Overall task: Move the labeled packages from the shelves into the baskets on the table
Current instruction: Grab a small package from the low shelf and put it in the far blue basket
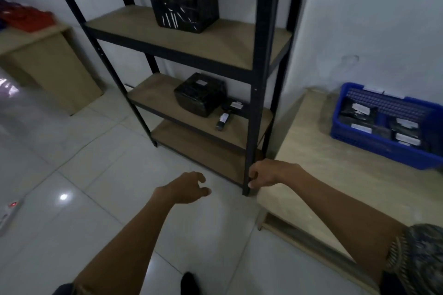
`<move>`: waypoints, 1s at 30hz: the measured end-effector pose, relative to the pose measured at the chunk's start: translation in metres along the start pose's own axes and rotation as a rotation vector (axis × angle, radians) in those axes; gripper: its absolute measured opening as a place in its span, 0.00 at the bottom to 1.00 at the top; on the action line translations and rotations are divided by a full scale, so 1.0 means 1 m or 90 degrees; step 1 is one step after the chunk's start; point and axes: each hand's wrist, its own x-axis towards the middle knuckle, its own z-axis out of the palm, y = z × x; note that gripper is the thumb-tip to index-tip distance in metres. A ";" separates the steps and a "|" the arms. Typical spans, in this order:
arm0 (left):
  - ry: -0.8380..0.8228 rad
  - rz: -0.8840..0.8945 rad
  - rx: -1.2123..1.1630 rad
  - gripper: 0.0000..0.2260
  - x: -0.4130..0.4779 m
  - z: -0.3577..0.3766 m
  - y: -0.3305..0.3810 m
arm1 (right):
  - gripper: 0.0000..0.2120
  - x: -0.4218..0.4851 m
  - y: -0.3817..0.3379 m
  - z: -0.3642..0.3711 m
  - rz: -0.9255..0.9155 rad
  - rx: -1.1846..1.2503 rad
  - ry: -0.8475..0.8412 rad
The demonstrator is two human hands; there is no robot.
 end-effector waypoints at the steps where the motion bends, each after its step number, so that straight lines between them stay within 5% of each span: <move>1: -0.006 0.009 0.001 0.27 0.013 -0.010 -0.013 | 0.21 0.017 -0.006 -0.005 0.012 0.011 -0.003; 14: -0.123 0.064 0.011 0.27 0.160 -0.106 -0.134 | 0.20 0.179 -0.064 -0.025 0.120 0.209 -0.023; 17: -0.119 0.066 -0.013 0.27 0.198 -0.122 -0.144 | 0.12 0.217 -0.060 -0.035 0.133 0.231 0.011; 23: -0.089 0.136 -0.073 0.23 0.272 -0.131 -0.151 | 0.14 0.280 -0.057 -0.048 0.203 0.221 0.146; 30: -0.081 0.250 0.008 0.11 0.388 -0.137 -0.138 | 0.12 0.358 -0.030 -0.051 0.219 0.196 0.183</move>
